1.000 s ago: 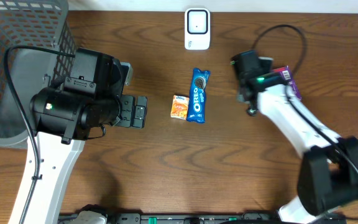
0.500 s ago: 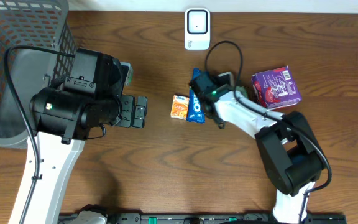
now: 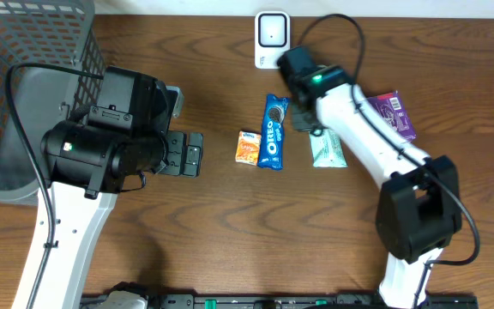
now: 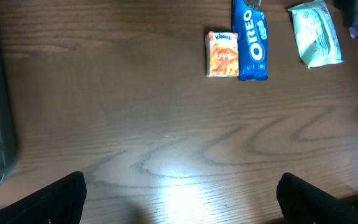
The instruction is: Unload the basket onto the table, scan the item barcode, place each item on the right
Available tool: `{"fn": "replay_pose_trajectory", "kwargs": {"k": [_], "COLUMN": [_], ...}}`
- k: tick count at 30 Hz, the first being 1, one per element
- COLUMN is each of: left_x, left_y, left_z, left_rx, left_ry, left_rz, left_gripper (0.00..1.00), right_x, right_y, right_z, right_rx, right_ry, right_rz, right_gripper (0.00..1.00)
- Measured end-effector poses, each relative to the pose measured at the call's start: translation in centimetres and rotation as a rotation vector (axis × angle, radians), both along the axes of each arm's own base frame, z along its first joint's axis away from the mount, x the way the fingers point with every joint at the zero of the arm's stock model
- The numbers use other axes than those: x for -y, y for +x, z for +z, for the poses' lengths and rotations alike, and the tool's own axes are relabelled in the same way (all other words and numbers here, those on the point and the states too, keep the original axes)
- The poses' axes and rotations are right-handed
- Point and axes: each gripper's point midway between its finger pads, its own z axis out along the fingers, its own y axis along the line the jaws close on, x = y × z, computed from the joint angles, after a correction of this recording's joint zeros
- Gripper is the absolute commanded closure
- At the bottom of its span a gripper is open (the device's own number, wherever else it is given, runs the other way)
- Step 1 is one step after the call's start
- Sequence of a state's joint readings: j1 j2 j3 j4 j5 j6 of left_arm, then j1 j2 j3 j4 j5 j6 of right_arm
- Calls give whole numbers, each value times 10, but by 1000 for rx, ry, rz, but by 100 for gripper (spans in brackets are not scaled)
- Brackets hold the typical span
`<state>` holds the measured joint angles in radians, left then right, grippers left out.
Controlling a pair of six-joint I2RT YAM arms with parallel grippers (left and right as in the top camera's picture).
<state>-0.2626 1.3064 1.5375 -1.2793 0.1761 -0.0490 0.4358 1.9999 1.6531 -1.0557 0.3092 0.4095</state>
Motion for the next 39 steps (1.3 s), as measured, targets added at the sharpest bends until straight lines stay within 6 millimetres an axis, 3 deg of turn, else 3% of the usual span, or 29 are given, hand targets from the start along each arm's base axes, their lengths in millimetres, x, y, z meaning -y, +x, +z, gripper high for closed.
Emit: {"fn": "replay_pose_trajectory", "kwargs": {"k": [5, 10, 18, 26, 29, 35, 39], "left_x": [0, 0, 0, 0, 0, 0, 0], "left_y": [0, 0, 0, 0, 0, 0, 0], "left_z": [0, 0, 0, 0, 0, 0, 0], "left_rx": [0, 0, 0, 0, 0, 0, 0], "left_ry": [0, 0, 0, 0, 0, 0, 0], "left_rz": [0, 0, 0, 0, 0, 0, 0], "left_gripper": [2, 2, 2, 2, 2, 2, 2], "right_x": [24, 24, 7, 0, 9, 37, 51], "right_y": [-20, -38, -26, 7, 5, 11, 2], "right_z": [-33, -72, -91, -83, -76, -40, -37], "right_rx": [-135, -178, -83, 58, 25, -36, -90], "right_ry": [93, 144, 236, 274, 248, 228, 204], "right_rz": [-72, -77, -78, -77, -97, -152, -138], "right_gripper": [99, 99, 99, 99, 99, 95, 99]}}
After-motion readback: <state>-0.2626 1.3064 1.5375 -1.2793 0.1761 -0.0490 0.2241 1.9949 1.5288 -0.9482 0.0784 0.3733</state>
